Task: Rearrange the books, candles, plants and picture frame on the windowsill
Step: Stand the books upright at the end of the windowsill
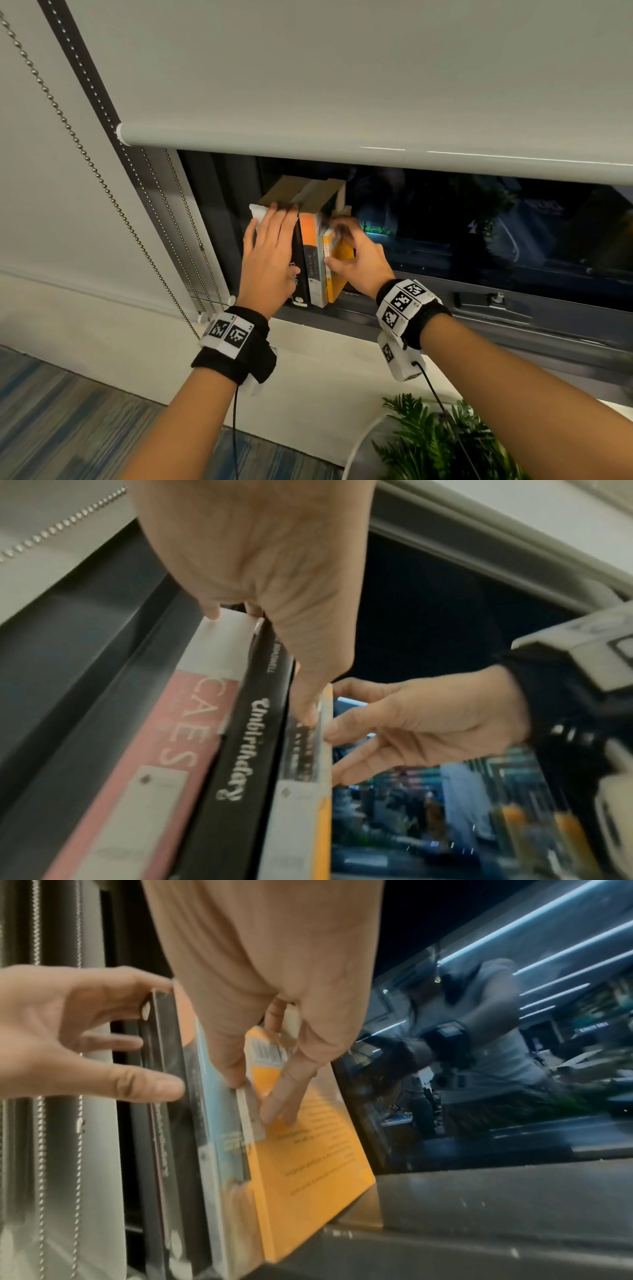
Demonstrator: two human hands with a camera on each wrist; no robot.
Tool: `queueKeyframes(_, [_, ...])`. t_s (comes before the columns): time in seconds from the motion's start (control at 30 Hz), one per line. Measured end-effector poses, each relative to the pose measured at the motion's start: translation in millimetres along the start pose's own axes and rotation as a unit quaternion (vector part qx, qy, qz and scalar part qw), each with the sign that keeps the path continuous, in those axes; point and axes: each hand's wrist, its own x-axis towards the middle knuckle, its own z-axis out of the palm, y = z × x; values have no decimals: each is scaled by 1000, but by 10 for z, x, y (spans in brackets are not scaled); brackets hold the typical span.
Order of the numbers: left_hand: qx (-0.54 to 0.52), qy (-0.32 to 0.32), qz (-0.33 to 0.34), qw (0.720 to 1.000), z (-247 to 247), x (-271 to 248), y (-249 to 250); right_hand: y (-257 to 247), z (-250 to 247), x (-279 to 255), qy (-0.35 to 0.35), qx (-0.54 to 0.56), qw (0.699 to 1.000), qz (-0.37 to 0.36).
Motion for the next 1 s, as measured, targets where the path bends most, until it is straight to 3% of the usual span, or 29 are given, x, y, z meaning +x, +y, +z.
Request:
queueKeyframes(0.1, [-31,13,-17,999,7,49,94,-15,-71,26,-4,-6,999,-32])
queueKeyframes(0.3, [32,54,10,998,40,182,150,-18,-110,54,-17,-29,997,-62])
queueKeyframes(0.77, [31,34,2,999,37,160,136,-104,-124,-55,-46,-53,997,-36])
queueKeyframes(1.0, [9,2,1,1000,-25,81,91,-96,-96,-80,-20,-80,996,-37])
